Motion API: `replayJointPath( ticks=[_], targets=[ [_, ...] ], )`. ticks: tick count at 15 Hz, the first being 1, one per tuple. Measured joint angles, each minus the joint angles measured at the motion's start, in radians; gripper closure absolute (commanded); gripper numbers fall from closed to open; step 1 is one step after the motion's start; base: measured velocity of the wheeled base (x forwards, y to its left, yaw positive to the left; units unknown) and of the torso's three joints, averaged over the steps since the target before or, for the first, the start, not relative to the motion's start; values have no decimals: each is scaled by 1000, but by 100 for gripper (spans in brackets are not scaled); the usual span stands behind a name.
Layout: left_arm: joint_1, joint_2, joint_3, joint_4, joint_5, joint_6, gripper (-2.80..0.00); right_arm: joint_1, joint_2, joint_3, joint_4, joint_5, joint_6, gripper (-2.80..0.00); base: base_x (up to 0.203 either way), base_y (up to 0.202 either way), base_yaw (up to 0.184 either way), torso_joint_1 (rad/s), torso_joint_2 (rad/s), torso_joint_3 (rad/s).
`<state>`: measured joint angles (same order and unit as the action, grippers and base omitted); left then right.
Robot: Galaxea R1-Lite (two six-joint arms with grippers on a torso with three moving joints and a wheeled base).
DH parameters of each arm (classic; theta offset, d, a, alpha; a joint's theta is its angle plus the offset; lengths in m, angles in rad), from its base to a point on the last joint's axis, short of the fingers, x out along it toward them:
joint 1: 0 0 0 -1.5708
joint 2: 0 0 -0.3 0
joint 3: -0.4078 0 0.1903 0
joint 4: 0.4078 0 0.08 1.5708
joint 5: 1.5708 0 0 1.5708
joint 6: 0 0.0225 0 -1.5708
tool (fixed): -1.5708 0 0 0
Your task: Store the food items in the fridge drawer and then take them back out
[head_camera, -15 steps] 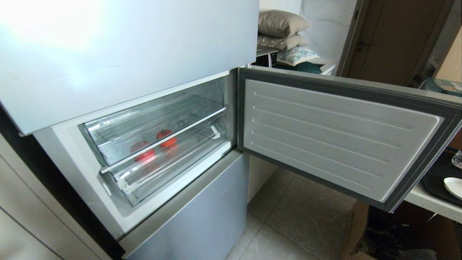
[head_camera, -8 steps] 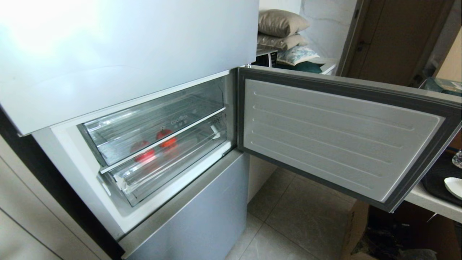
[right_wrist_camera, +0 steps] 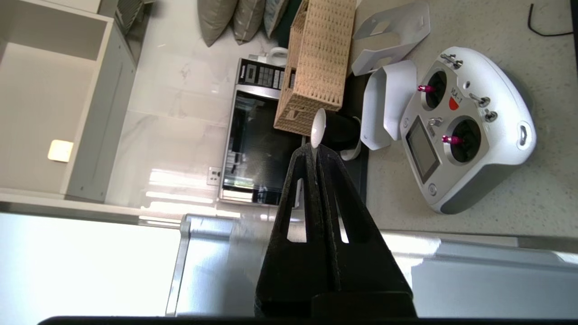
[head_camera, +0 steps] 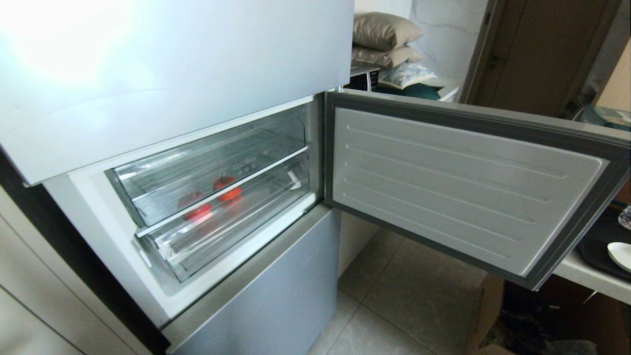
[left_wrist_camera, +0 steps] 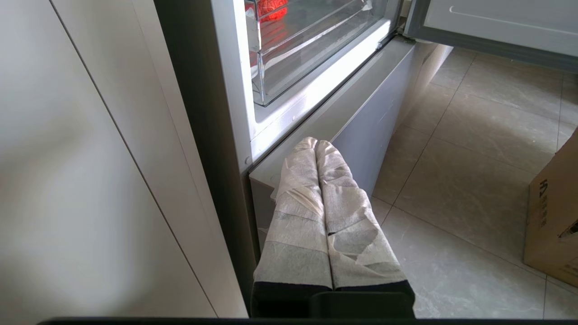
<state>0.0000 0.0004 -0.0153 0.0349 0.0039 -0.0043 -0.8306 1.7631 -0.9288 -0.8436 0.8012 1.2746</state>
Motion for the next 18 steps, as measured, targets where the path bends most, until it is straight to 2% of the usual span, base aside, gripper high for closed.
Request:
replayJointPath(
  ticks=[3, 7, 9, 16, 18],
  targets=[
    [0, 0, 0, 0, 0, 0, 0, 3, 57, -44, 1, 53, 13, 0, 0, 0, 0, 0, 0, 0],
    [0, 0, 0, 0, 0, 0, 0, 7, 86, -49, 2, 202, 87, 0, 0, 0, 0, 0, 0, 0],
    [0, 0, 0, 0, 0, 0, 0, 13, 74, -23, 2, 242, 93, 0, 0, 0, 0, 0, 0, 0],
    [0, 0, 0, 0, 0, 0, 0, 68, -103, 167, -6, 274, 82, 0, 0, 0, 0, 0, 0, 0],
    [0, 0, 0, 0, 0, 0, 0, 51, -186, 221, -49, 237, 56, 0, 0, 0, 0, 0, 0, 0]
  ],
)
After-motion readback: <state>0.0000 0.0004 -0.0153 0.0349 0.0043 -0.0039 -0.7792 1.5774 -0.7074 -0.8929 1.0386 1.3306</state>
